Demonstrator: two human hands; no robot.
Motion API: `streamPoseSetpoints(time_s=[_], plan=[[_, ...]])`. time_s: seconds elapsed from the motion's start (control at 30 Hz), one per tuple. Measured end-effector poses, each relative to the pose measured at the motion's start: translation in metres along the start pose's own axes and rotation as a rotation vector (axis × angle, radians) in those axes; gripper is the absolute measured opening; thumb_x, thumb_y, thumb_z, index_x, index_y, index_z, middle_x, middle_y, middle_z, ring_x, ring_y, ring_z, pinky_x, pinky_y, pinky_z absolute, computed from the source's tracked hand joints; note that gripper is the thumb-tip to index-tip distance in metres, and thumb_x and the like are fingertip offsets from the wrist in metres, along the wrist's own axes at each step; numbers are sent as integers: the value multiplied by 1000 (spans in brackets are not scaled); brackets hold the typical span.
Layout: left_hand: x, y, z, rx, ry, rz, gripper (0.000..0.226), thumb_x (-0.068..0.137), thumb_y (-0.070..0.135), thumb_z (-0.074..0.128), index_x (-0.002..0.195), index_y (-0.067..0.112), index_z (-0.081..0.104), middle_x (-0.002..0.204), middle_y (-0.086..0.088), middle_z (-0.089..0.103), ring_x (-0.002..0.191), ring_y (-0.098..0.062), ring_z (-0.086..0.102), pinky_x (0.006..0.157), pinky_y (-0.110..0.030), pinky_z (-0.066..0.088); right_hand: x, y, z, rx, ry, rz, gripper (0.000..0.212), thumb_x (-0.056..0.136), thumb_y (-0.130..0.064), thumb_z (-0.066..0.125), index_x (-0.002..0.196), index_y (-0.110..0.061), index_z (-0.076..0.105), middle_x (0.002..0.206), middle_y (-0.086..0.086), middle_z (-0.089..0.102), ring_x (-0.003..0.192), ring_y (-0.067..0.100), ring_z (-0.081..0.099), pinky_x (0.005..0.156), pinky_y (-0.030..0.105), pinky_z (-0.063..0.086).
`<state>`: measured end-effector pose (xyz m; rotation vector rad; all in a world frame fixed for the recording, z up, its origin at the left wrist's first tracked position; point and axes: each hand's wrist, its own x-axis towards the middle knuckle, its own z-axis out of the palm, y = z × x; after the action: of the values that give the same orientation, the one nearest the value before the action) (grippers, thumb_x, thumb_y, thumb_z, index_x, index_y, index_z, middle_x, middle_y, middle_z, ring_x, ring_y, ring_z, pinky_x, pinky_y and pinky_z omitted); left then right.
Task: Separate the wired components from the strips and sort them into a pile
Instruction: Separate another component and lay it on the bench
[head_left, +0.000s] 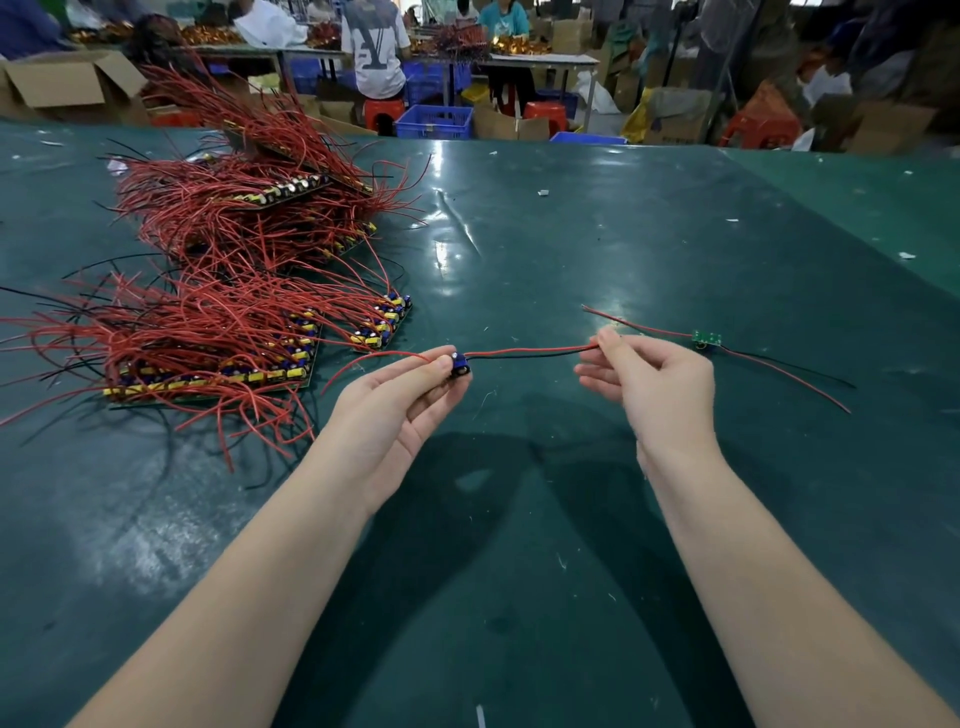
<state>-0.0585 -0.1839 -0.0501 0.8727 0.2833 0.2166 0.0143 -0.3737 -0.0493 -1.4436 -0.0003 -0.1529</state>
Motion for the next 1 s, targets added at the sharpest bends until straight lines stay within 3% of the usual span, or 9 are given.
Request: streamPoseSetpoints(time_s=[0.17,0.37,0.5,0.57,0.63,0.7,0.8,1.0], plan=[[0,0,-1,4,19,-29,9,85,-4,62,92,-6,66,80,-9,74,76,-17,72,67,-18,56,3,-8,-1,462,-61,317,4,84,-5,71,83,-1,70,78,11,74,71,17,72,61,18,55],[-3,-3,4,10,-6,-87,10,85,-3,62,94,-5,66,81,-10,73,77,-18,72,65,-17,55,0,-11,3,741,6,383,22,86,-3,68,65,-3,74,73,8,73,70,13,73,58,15,54],[-5,-5,5,36,-17,-61,9,86,-2,61,93,-1,66,82,-11,73,79,-19,72,67,-19,56,-2,-13,5,675,-1,355,18,85,-8,70,68,-7,75,74,6,73,67,11,71,58,15,53],[-7,-6,6,73,-25,-37,8,88,0,60,93,1,66,82,-9,74,78,-16,72,67,-19,56,-6,-12,10,567,-89,392,8,80,-16,75,82,-9,72,75,3,71,62,10,68,57,16,53],[-8,-7,7,157,-38,-2,9,89,3,60,92,7,68,82,-3,74,79,-12,71,67,-18,55,-12,-8,16,403,-259,438,31,70,-26,77,94,-10,67,79,4,70,62,12,67,58,19,54],[-9,-9,8,259,-55,44,10,90,7,60,91,13,68,85,1,74,82,-9,69,70,-18,55,-21,-4,24,276,-418,459,40,63,-29,77,95,-7,66,81,7,71,65,15,69,61,22,56],[-10,-12,8,387,-92,111,11,91,10,59,94,15,68,90,1,74,88,-10,67,80,-24,54,-33,0,33,228,-537,428,32,66,-23,75,91,-4,69,78,11,73,68,19,71,64,24,57],[-11,-12,8,488,-84,163,11,90,9,61,96,13,70,97,-4,74,95,-15,67,93,-34,51,-37,4,36,254,-516,383,9,81,-9,70,87,-2,70,78,13,73,69,22,72,64,25,57]])
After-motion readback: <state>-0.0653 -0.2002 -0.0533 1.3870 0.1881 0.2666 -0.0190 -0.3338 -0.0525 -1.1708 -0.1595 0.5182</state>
